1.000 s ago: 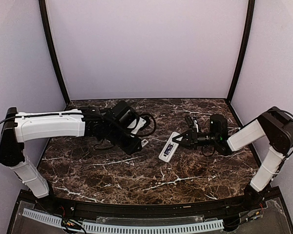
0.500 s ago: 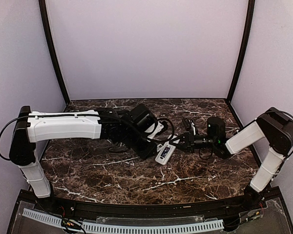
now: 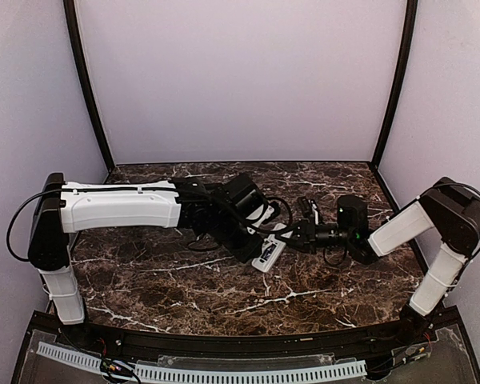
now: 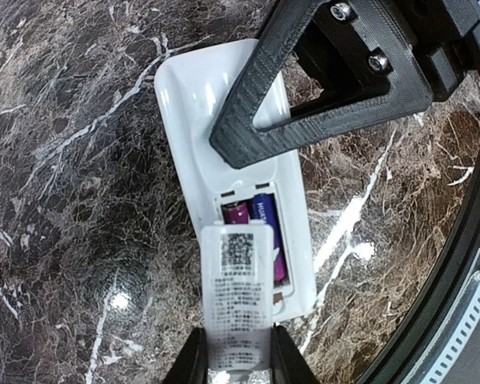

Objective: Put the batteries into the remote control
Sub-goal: Load the battery cover onto the remote control without the battery cover.

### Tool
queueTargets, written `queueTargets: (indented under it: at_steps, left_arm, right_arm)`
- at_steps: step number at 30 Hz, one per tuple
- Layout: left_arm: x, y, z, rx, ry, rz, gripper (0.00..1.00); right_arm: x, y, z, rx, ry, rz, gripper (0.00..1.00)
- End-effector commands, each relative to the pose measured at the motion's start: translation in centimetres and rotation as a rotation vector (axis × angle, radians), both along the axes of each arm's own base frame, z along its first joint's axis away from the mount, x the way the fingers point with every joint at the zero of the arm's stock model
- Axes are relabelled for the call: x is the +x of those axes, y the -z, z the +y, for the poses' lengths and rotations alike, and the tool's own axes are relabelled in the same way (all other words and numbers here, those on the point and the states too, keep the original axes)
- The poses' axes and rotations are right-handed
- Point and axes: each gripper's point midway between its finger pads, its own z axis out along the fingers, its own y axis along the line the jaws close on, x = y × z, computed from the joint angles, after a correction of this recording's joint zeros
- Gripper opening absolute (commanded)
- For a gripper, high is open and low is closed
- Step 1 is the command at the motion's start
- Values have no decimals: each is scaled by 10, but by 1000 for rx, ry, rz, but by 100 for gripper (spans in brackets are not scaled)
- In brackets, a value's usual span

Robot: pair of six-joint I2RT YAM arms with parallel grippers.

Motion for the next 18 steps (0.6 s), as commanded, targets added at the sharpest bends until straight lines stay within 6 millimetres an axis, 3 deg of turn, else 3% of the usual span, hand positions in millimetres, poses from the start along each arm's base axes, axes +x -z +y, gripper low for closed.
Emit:
queueTargets:
  at_steps: [1,18]
  left_arm:
    - [-2,-6,-4,0,-4,8,11]
    - [4,-8,-12,1,-4,-7,11]
  right_arm:
    - [1,-17,0,24,32,-70,0]
    - [1,-17,3,19,26,-74,0]
